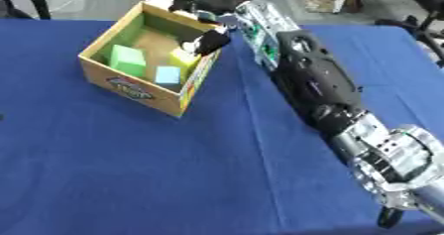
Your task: Pick up objects on the table and place them in the box.
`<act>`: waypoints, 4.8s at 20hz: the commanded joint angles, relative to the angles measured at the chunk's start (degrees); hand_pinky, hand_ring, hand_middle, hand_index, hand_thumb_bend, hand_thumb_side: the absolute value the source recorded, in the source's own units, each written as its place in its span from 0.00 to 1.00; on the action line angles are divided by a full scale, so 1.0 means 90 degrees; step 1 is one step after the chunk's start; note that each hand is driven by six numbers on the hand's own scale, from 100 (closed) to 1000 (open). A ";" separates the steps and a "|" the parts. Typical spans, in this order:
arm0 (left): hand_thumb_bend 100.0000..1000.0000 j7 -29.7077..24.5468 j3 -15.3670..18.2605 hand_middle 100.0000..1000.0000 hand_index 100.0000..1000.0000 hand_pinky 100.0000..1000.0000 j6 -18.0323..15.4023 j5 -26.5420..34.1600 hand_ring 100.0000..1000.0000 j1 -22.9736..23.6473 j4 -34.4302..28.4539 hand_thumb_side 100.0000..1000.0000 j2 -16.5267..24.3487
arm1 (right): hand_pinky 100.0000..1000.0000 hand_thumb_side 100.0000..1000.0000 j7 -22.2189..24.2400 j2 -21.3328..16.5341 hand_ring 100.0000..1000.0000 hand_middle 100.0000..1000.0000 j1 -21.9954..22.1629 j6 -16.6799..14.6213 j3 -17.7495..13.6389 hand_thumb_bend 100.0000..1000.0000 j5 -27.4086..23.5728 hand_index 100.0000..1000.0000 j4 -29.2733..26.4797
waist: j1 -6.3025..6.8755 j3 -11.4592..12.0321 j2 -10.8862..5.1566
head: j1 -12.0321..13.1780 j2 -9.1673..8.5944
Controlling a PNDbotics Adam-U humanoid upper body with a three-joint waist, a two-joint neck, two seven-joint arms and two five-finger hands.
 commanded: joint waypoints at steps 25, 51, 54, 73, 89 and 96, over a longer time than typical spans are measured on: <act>0.00 0.0057 0.0098 0.54 0.76 0.65 -0.0010 -0.0054 0.54 -0.0048 -0.0089 0.66 0.0089 | 0.86 0.68 -0.0273 -0.0795 0.96 1.00 0.0334 0.1058 -0.0727 0.00 -0.0613 1.00 0.1180 | 0.0128 -0.0253 -0.0066 | 0.0289 -0.0104; 0.00 0.0013 0.0082 0.54 0.76 0.65 -0.0018 -0.0051 0.54 -0.0151 -0.0110 0.66 0.0108 | 0.85 0.69 -0.1103 -0.0471 0.95 1.00 0.0289 0.1677 -0.1035 0.00 0.0097 1.00 0.2083 | 0.0106 -0.0075 0.0099 | 0.0303 -0.0244; 0.00 0.0014 0.0085 0.54 0.76 0.65 -0.0017 -0.0049 0.54 -0.0160 -0.0114 0.66 0.0111 | 0.85 0.68 -0.1239 -0.0465 0.95 1.00 0.0287 0.1794 -0.1081 0.00 0.0089 1.00 0.2208 | 0.0099 -0.0042 0.0120 | 0.0297 -0.0259; 0.00 0.0022 0.0089 0.54 0.76 0.65 -0.0008 -0.0045 0.54 -0.0161 -0.0116 0.66 0.0113 | 0.51 0.00 -0.2286 -0.0442 0.53 0.30 0.0364 0.1692 -0.1062 0.00 0.0682 0.79 0.2161 | 0.0093 -0.0028 0.0138 | 0.0282 -0.0242; 0.00 0.0033 0.0090 0.54 0.76 0.65 -0.0003 -0.0038 0.54 -0.0125 -0.0106 0.66 0.0087 | 0.43 0.00 -0.4083 -0.0478 0.41 0.13 0.0367 0.1698 -0.0929 0.00 0.0777 0.63 0.1594 | 0.0080 -0.0066 0.0043 | 0.0240 -0.0168; 0.00 0.0033 0.0092 0.54 0.76 0.65 -0.0007 -0.0037 0.54 -0.0113 -0.0108 0.66 0.0080 | 0.43 0.00 -0.4052 -0.0502 0.41 0.12 0.0368 0.1608 -0.0873 0.00 0.0661 0.63 0.1353 | 0.0069 -0.0074 0.0006 | 0.0240 -0.0148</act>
